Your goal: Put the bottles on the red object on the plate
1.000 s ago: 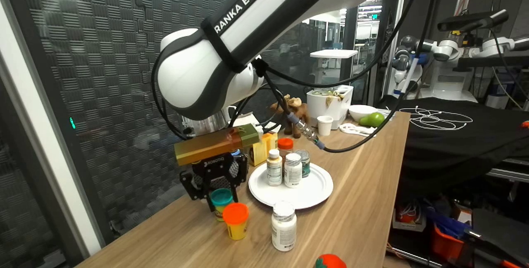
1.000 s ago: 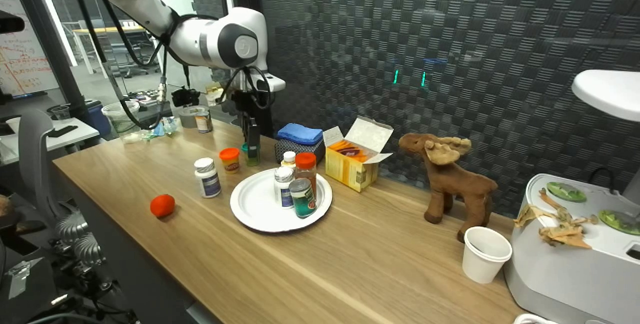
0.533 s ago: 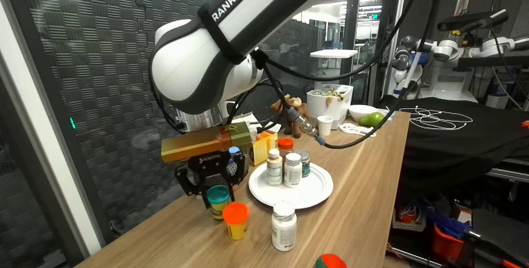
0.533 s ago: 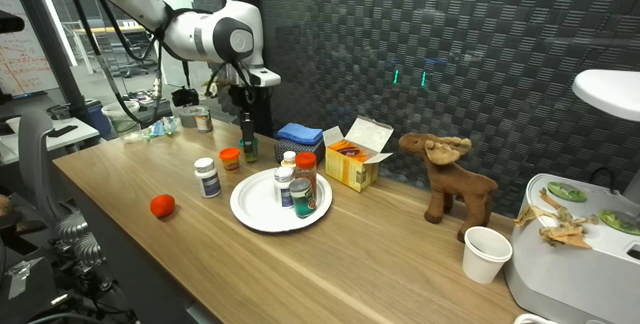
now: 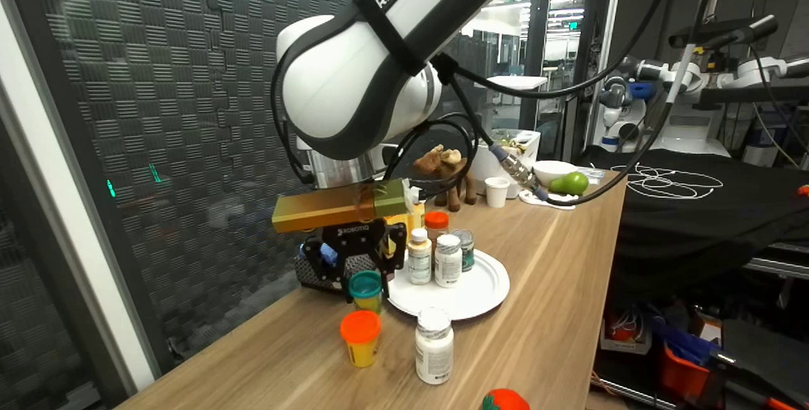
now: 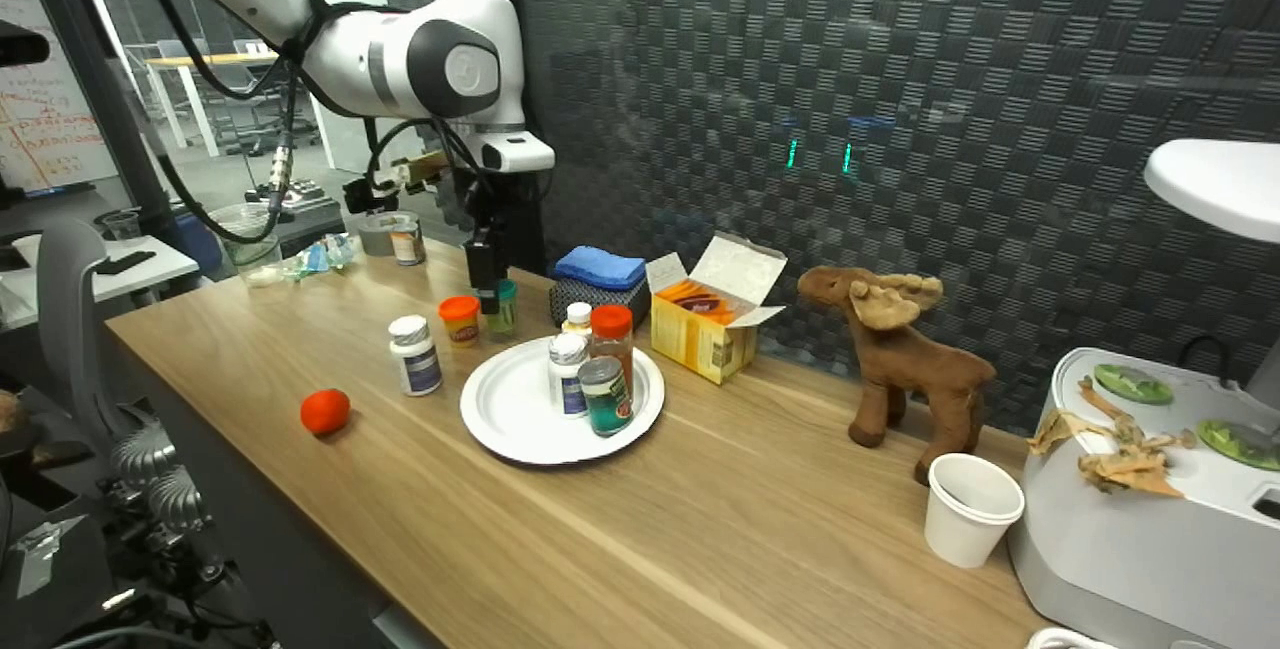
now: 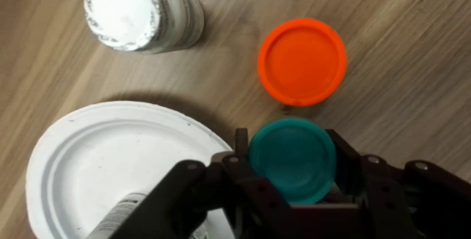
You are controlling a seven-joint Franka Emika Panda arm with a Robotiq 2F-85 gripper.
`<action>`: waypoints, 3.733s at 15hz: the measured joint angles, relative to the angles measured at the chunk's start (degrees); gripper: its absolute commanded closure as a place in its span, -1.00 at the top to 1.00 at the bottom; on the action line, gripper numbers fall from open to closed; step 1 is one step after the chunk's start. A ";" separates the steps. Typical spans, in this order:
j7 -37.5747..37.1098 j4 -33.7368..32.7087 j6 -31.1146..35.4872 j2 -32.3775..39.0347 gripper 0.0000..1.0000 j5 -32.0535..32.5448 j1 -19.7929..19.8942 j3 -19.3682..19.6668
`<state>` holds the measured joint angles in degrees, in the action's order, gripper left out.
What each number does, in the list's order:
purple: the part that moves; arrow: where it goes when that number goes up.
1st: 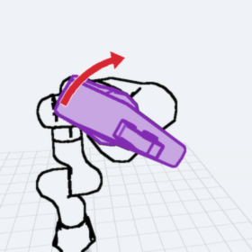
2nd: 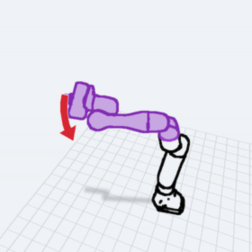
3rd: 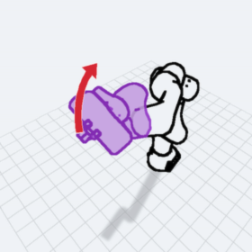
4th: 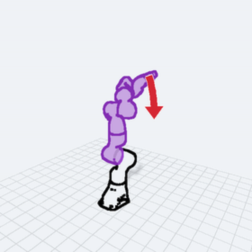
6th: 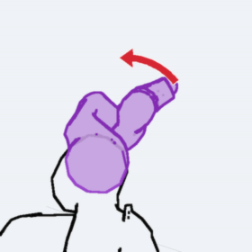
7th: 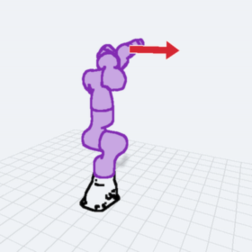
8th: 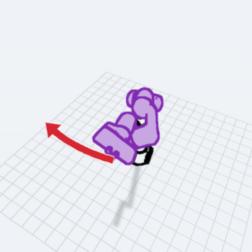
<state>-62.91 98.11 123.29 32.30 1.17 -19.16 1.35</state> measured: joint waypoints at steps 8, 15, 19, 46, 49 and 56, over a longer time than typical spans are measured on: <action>-3.50 7.41 5.47 -3.66 -0.45 0.04 3.23 1.32; -5.72 10.46 6.65 -5.31 -0.45 0.05 4.41 1.78; -7.25 11.14 6.60 -5.36 -0.45 0.22 4.84 2.09; 12.55 9.08 6.84 -6.13 1.00 12.11 0.30 -5.26; 22.00 8.08 8.11 -4.77 1.00 11.91 0.60 -5.69; 43.38 7.35 11.12 -2.79 1.00 6.39 2.05 -8.01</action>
<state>-19.53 105.45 134.41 29.51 7.57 -17.11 -6.66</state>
